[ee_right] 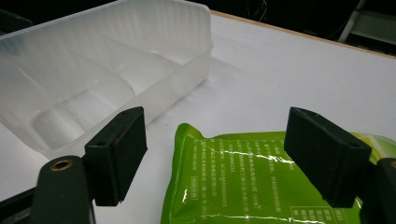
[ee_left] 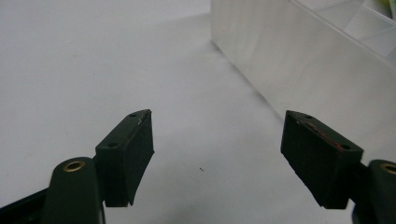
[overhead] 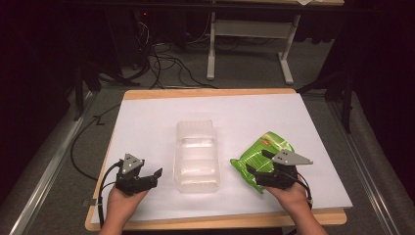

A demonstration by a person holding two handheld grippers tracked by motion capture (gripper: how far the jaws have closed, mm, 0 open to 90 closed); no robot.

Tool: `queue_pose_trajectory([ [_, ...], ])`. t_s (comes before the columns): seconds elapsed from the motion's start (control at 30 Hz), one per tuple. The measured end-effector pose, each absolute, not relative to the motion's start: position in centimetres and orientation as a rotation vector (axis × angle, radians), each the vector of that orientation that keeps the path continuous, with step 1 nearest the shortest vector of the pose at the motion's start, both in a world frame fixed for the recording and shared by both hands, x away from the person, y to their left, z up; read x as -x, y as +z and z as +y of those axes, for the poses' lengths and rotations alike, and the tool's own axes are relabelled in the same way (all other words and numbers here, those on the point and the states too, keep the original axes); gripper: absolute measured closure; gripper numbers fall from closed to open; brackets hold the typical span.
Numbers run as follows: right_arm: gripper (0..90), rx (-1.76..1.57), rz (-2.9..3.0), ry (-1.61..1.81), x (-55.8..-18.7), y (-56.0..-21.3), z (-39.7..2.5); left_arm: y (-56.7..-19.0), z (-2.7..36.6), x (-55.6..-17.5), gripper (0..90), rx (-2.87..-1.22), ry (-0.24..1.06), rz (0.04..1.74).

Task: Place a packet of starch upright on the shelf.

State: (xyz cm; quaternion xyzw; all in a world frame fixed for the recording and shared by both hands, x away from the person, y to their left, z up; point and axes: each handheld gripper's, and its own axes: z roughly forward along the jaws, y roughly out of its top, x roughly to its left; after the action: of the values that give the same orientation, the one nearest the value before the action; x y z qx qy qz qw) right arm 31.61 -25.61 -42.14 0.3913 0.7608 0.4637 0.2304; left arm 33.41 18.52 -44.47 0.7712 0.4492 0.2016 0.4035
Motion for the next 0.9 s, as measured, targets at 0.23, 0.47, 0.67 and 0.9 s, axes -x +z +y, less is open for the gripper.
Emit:
queue_pose_trajectory([
  [0.23, 19.8, -1.128, 2.066, 1.263, -32.1, -42.1, -26.4, -44.5, 18.4, -33.5, 25.9, -1.954, 0.508, 1.130],
  [0.47, 22.4, -1.194, 2.029, 1.238, -32.9, -42.1, -28.3, -44.5, 18.4, -33.5, 25.9, -1.960, 0.515, 1.126],
  [0.67, 21.5, -1.282, 1.990, 1.215, -33.6, -42.3, -30.4, -44.4, 18.5, -33.5, 25.9, -1.961, 0.522, 1.126],
  [0.9, 20.9, -1.362, 1.975, 1.166, -34.9, -43.0, -33.2, -44.6, 18.5, -33.7, 26.1, -1.962, 0.517, 1.141],
])
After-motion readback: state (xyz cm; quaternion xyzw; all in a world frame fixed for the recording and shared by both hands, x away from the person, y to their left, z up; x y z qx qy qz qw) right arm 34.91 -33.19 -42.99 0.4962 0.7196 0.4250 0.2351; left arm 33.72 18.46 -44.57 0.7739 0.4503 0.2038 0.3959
